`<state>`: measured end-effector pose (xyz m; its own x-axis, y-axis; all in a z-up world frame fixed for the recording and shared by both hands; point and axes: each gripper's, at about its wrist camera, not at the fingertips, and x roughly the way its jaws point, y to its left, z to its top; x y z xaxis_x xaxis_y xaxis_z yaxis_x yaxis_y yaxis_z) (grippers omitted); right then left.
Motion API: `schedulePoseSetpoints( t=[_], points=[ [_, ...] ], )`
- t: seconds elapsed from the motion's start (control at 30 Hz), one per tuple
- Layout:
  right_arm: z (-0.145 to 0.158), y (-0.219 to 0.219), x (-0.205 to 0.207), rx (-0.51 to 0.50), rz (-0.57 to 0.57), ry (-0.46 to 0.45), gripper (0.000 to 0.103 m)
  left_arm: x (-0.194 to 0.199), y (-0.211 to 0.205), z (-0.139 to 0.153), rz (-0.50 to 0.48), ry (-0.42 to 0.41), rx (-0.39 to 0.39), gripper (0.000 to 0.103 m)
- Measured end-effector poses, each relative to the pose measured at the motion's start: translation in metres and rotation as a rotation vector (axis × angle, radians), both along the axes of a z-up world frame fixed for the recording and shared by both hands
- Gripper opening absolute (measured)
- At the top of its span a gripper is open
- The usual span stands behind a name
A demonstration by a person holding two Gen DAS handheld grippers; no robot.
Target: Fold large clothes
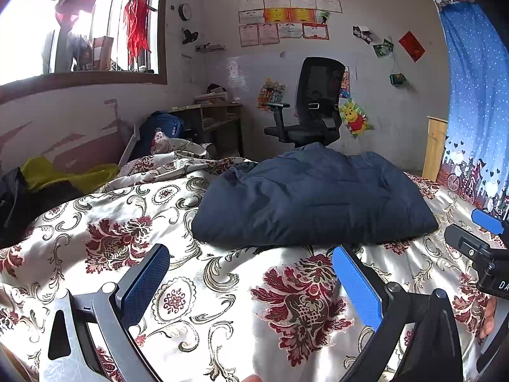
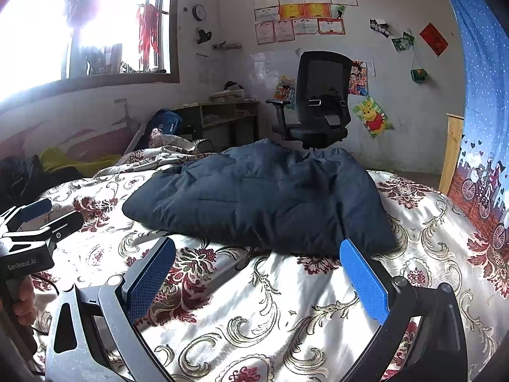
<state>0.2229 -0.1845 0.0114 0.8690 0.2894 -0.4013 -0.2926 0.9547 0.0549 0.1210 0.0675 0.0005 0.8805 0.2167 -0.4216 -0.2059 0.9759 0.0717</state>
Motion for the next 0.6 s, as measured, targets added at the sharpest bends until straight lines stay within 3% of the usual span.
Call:
schedulePoseSetpoints(
  t=[0.6],
  points=[
    [0.0015, -0.0013, 0.0001, -0.003, -0.003, 0.000, 0.102, -0.0003, -0.0016, -0.0002, 0.001, 0.001, 0.000, 0.103]
  ],
)
